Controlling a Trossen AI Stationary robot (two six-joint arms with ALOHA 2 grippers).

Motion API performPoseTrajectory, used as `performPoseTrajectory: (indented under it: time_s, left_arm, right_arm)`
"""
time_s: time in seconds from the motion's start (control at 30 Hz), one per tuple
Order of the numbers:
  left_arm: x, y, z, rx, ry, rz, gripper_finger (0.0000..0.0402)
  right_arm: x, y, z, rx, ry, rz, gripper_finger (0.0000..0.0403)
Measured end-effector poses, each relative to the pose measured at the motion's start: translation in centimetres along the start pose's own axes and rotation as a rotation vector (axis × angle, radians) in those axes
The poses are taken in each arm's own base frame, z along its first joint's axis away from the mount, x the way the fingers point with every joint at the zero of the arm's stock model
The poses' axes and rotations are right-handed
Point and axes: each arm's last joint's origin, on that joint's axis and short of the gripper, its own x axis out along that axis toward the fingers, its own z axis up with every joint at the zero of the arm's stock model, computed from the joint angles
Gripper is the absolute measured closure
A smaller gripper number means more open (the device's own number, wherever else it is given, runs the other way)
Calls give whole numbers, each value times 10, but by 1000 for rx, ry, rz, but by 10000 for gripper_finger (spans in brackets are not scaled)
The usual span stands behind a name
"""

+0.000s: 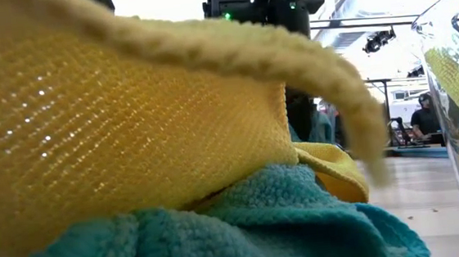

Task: Sort microfiber towel by color & place in baskets
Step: Put the blue towel in the top transparent bin, then put the yellow towel in the bottom transparent bin

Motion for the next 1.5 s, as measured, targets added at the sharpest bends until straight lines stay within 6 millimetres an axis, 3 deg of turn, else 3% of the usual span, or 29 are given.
performPoseTrajectory:
  time_s: [0.33,0.5,0.77,0.9,1.1,1.3,1.5]
  left_arm:
    - [0,0,0,0,0,0,310]
    - [0,0,0,0,0,0,310]
    - [0,0,0,0,0,0,310]
    - [0,0,0,0,1,1,310]
    - [0,0,0,1,3,1,310]
    - [0,1,-1,-3,21,-13,307]
    - [9,12,-15,-25,225,120,271]
  right_arm:
    - [-14,3,9,-1,-26,29,263]
    - [-39,3,16,-16,-23,28,236]
    - [-90,3,12,-40,-87,-16,234]
    - [-118,-4,-18,-13,-163,-56,234]
    - [-146,-22,-90,200,-397,-35,234]
    - [-144,-32,-155,458,-612,73,234]
    - [-124,-33,-183,585,-738,156,234]
